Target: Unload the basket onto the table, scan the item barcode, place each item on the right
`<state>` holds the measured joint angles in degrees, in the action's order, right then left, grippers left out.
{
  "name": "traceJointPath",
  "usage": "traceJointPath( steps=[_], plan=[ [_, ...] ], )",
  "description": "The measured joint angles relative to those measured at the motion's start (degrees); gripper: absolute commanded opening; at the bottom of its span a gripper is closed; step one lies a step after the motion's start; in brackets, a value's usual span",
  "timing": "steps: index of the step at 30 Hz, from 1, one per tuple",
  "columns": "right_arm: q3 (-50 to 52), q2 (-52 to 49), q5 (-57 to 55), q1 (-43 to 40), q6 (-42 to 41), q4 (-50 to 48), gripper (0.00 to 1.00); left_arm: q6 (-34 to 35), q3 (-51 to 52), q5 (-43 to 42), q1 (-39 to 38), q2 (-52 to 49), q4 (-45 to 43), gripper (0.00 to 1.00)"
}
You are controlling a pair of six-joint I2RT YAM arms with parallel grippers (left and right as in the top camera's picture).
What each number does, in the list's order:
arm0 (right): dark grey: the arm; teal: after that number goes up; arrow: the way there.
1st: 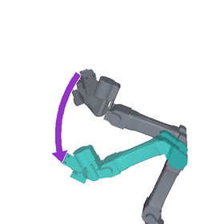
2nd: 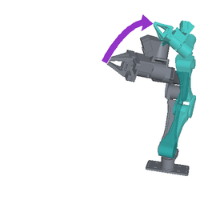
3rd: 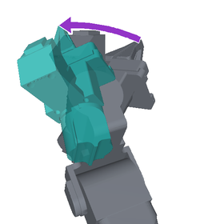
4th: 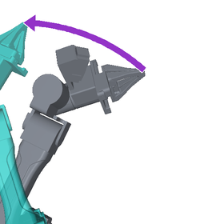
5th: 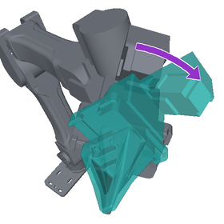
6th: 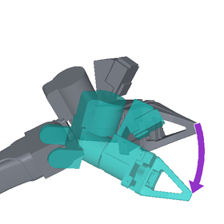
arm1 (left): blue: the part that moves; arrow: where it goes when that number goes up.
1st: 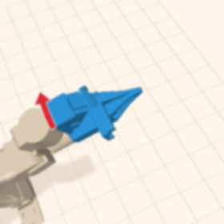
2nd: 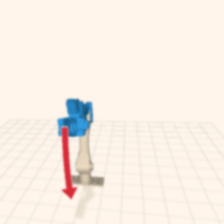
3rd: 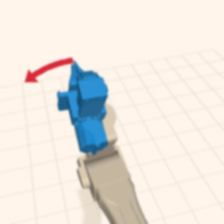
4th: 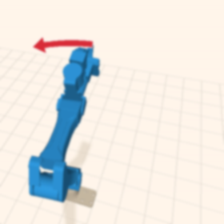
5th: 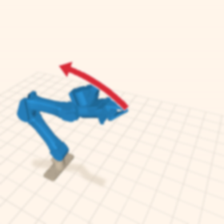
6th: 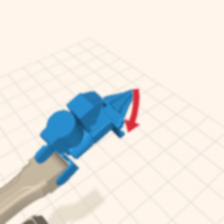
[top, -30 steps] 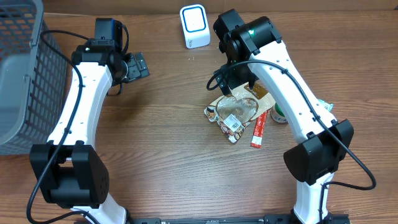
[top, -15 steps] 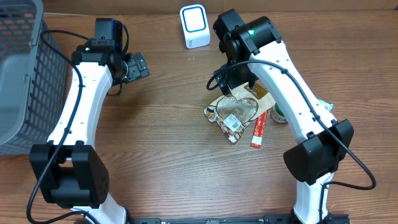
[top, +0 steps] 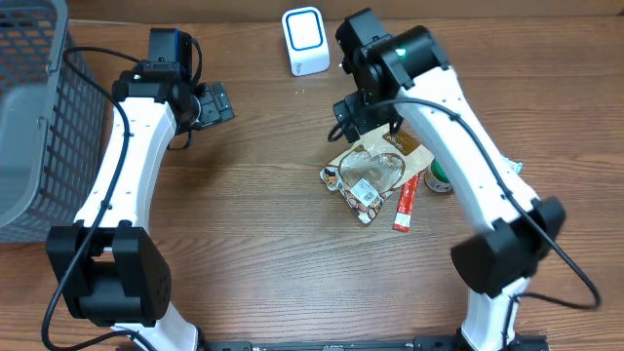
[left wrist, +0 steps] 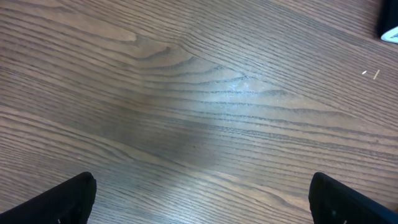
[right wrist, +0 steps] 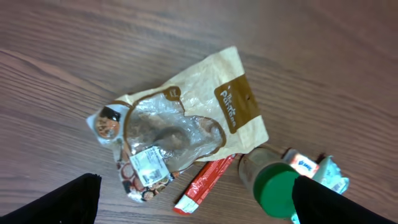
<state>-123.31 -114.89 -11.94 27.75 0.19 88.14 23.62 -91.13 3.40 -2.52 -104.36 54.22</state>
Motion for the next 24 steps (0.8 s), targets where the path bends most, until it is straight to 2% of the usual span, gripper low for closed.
traceJointPath(
  steps=[24],
  plan=[
    [0.0, 45.0, 0.1, 0.0, 0.0, 0.0, 1.0, 0.0, 0.0, 0.0, 0.0, 0.0, 0.0, 1.0]
  ],
)
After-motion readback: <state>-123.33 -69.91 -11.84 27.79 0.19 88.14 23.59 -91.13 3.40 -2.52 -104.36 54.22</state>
